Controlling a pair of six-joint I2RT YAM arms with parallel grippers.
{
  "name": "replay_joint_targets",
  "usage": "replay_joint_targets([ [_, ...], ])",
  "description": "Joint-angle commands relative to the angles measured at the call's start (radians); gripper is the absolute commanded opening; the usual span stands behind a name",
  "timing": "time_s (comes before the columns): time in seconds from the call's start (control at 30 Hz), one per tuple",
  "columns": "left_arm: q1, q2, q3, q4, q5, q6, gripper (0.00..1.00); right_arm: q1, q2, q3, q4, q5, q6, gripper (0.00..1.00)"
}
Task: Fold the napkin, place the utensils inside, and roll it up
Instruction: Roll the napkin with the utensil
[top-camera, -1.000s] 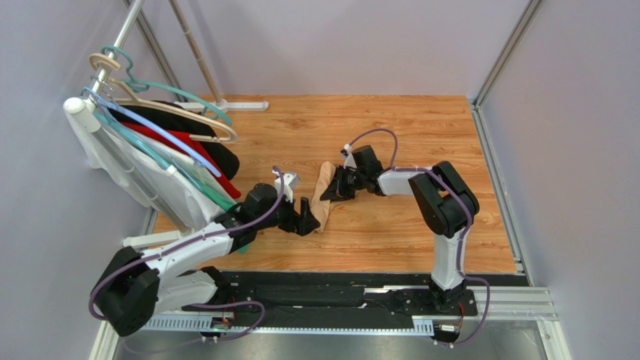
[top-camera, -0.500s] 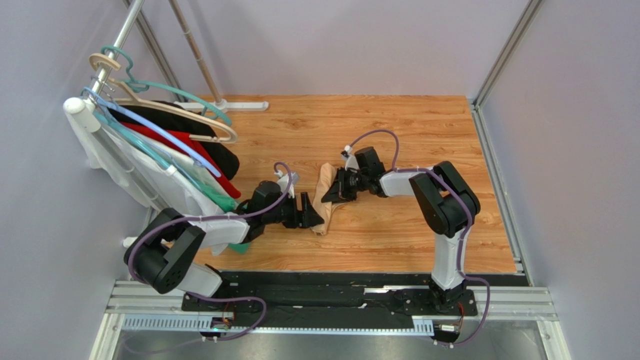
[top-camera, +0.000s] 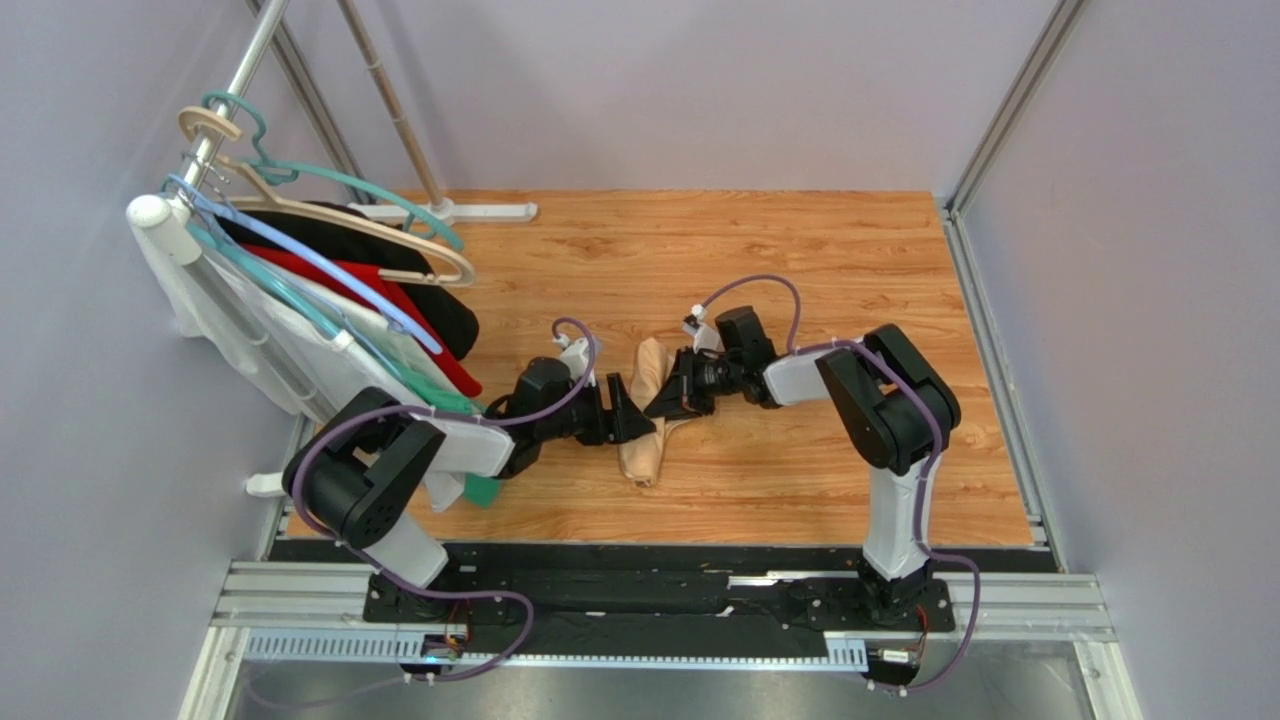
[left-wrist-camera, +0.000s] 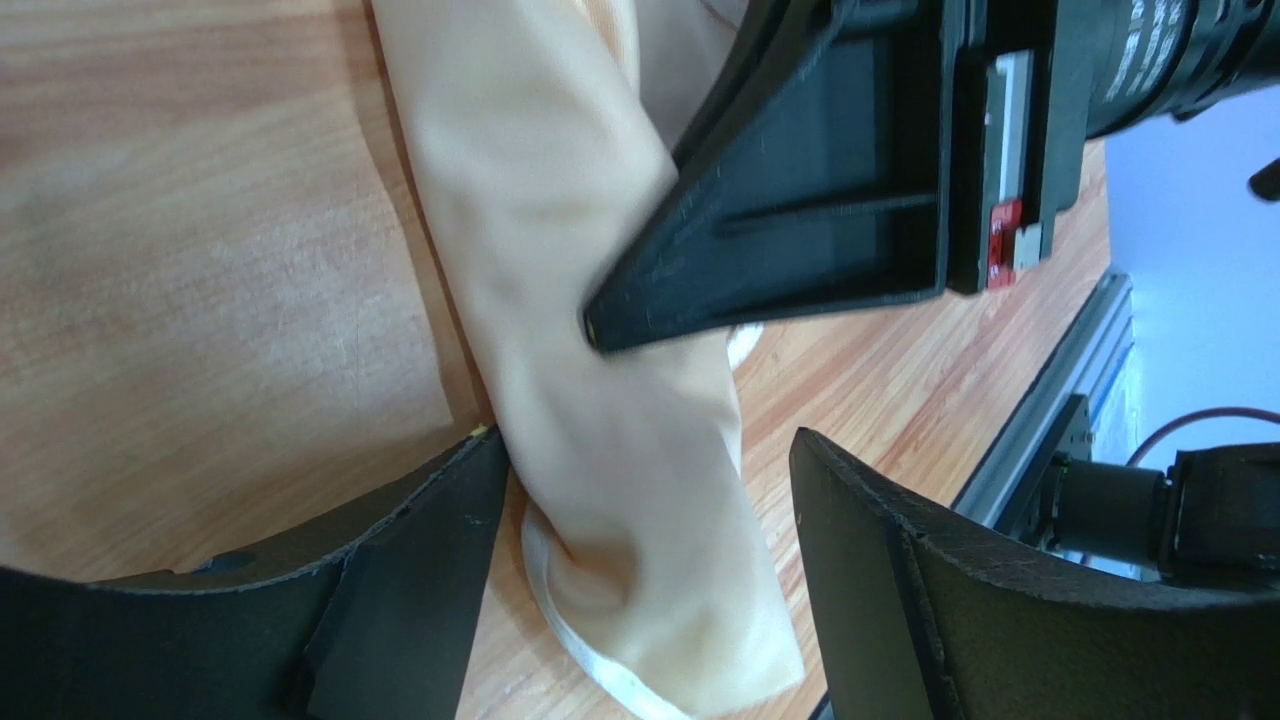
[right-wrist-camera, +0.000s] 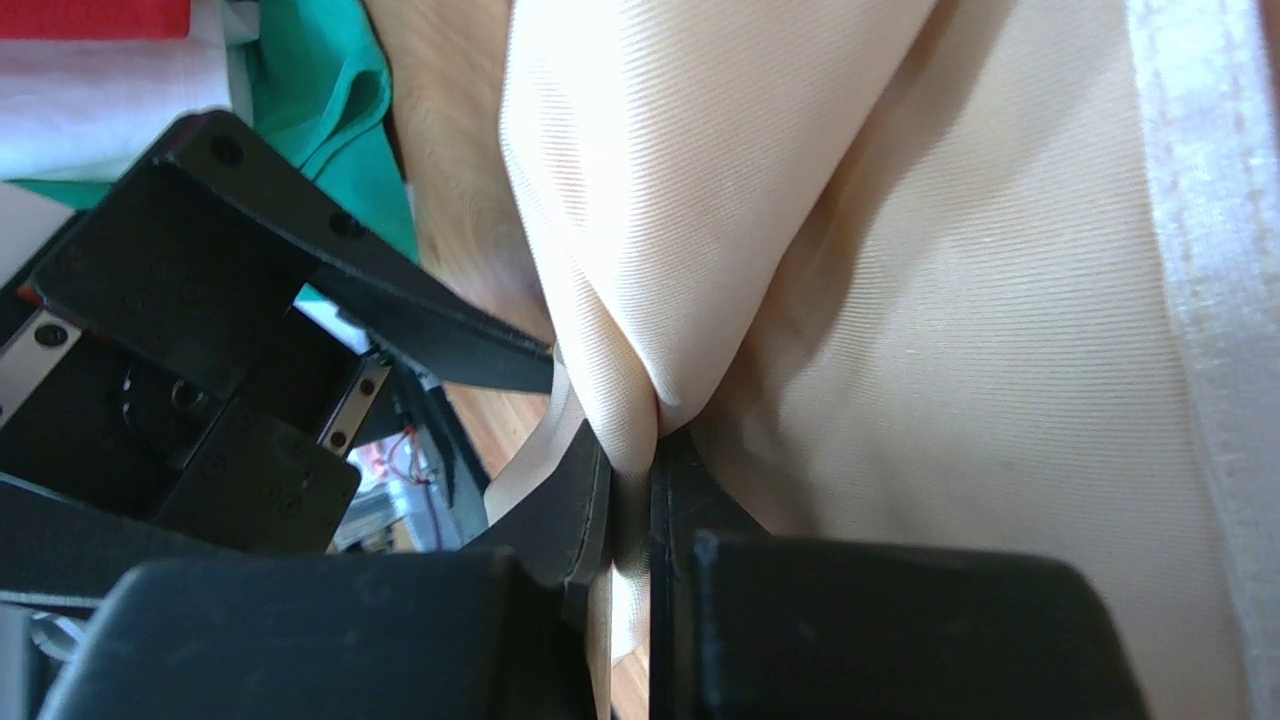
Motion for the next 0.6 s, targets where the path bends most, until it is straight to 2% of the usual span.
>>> replay_joint_targets([
  [0.0,-0.017,0.075,-0.018,0.008,-0.049,-0.017,0.78,0.002,0.05,-0.079,0.03,-0.012,0.075,0.0],
  [0.07,-0.028,0.109,-0.026,0.045,-0.049,-0.031,0.77,-0.001,0.038,-0.1,0.105,-0.043,0.136,0.0],
  [0.23,-0.057,0.158,-0.044,0.122,-0.046,-0.082,0.74,-0.004,0.018,-0.108,0.171,-0.069,0.195,0.0],
  [0.4,-0.063,0.141,-0.076,0.139,-0.054,-0.099,0.71,-0.013,0.007,-0.133,0.303,-0.106,0.304,0.0],
  [0.57,-0.063,0.095,-0.096,0.055,-0.069,-0.109,0.72,-0.016,-0.025,-0.111,0.251,-0.098,0.281,0.0],
])
